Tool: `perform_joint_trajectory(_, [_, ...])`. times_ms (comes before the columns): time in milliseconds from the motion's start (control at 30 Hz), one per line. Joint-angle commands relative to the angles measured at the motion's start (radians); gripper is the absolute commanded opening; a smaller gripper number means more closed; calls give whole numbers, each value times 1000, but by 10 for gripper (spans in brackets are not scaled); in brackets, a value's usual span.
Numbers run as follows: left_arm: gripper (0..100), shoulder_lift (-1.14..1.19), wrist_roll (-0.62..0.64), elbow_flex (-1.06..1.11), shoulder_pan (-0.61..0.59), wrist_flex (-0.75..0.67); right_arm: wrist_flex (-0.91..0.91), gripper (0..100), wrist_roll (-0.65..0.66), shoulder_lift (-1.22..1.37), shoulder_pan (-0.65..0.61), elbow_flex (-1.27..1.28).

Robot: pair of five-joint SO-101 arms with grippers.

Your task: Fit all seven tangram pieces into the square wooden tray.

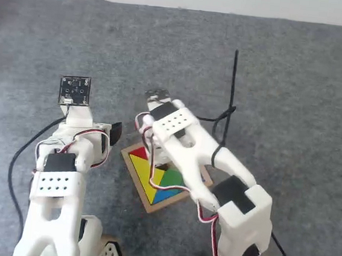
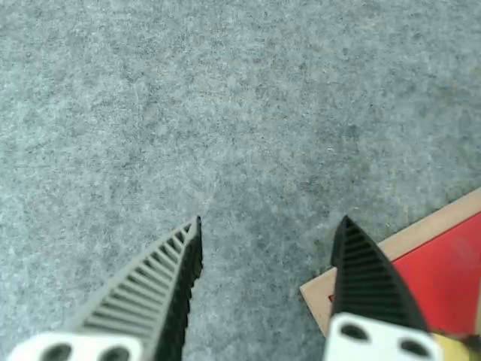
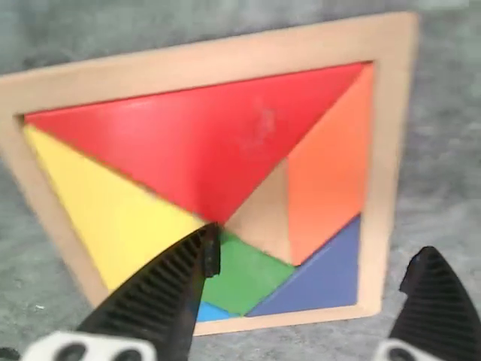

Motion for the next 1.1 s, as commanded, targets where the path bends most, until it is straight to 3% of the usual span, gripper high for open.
perform_joint_trajectory(0, [273, -25, -11, -10, -6, -21, 35, 372, 21, -28, 28, -2])
perform_joint_trajectory(167, [273, -25, -11, -10, -6, -21, 108, 372, 89, -159, 56, 9])
perform_joint_trajectory(367, [273, -29, -12, -10, -6, -21, 39, 372, 193, -564, 119, 199])
perform_joint_trajectory(633, [276, -74, -11, 13, 0, -61, -329, 372, 249, -1073, 297, 818])
perform_joint_trajectory(733, [276, -170, -8, 90, 26, -115, -384, 370, 250, -1182, 366, 956])
perform_joint_trajectory(800, [276, -264, -8, 159, 64, -141, -386, 328, 252, -1244, 404, 1007])
perform_joint_trajectory(967, [274, -517, -11, 312, 169, -155, -394, 99, 331, -1359, 478, 1094])
perform_joint_trajectory(1067, [273, -658, -12, 404, 238, -155, -397, 85, 387, -1442, 510, 1168])
